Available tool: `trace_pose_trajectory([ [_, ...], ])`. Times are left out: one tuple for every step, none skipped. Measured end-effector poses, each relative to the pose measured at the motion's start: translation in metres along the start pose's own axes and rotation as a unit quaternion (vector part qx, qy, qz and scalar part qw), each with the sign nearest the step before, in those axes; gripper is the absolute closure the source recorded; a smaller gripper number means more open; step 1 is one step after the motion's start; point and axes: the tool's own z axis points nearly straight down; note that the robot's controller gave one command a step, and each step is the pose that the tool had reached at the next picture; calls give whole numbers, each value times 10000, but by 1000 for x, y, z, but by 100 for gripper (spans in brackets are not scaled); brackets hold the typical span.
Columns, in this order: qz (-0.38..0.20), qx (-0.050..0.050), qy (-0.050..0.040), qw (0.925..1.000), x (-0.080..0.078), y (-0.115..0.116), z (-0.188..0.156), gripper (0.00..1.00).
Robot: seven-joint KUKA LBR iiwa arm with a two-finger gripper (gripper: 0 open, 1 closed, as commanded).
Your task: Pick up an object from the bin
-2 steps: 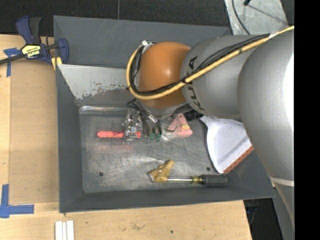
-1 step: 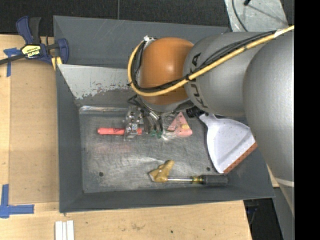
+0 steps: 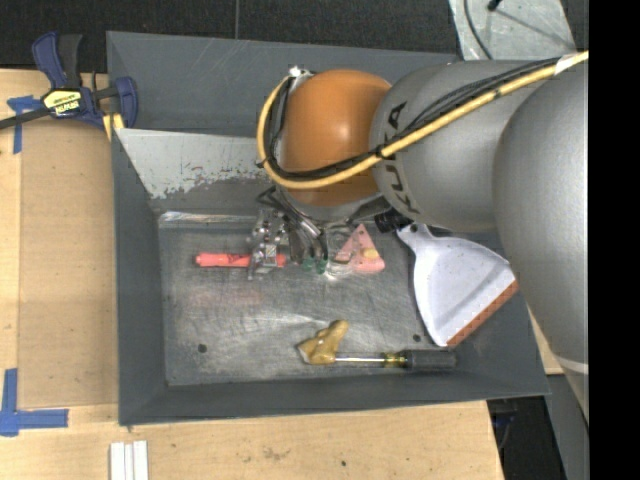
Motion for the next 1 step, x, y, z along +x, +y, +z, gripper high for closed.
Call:
trace_pose_trajectory([
  [2, 6, 17, 10000, 0, 0, -7, 100],
])
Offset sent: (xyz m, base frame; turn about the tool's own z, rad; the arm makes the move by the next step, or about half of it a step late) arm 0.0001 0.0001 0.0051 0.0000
